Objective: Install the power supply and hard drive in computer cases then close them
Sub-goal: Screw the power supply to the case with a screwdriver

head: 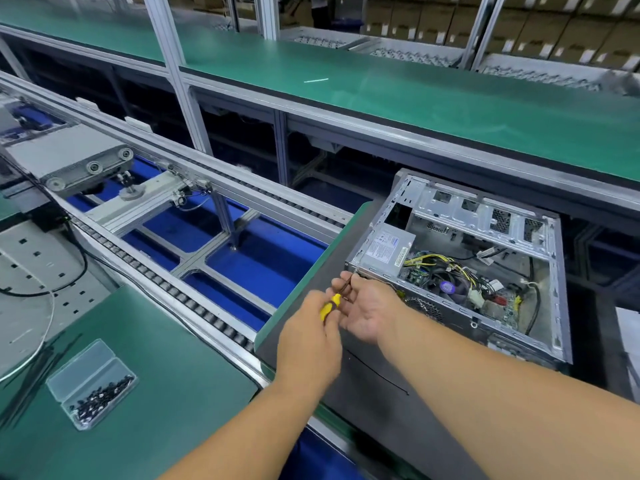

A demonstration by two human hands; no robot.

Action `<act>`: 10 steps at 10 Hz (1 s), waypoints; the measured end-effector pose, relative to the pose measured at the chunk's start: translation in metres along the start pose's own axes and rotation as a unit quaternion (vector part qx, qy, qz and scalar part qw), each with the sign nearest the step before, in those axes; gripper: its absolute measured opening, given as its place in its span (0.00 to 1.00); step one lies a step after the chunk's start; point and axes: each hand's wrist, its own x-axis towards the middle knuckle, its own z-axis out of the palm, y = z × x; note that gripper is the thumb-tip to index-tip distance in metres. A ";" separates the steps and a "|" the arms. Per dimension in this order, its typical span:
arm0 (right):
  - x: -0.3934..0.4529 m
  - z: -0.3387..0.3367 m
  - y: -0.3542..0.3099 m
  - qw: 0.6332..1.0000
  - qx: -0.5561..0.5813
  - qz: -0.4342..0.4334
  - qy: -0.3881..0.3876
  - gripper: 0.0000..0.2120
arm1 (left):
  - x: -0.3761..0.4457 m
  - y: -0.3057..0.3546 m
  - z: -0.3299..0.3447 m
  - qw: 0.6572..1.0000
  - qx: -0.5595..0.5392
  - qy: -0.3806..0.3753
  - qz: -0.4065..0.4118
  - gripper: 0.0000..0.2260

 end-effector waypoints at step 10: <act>0.002 -0.002 -0.007 1.000 -0.018 0.020 -0.014 0.13 | 0.002 0.001 -0.004 0.968 -0.172 -0.080 -0.166 0.06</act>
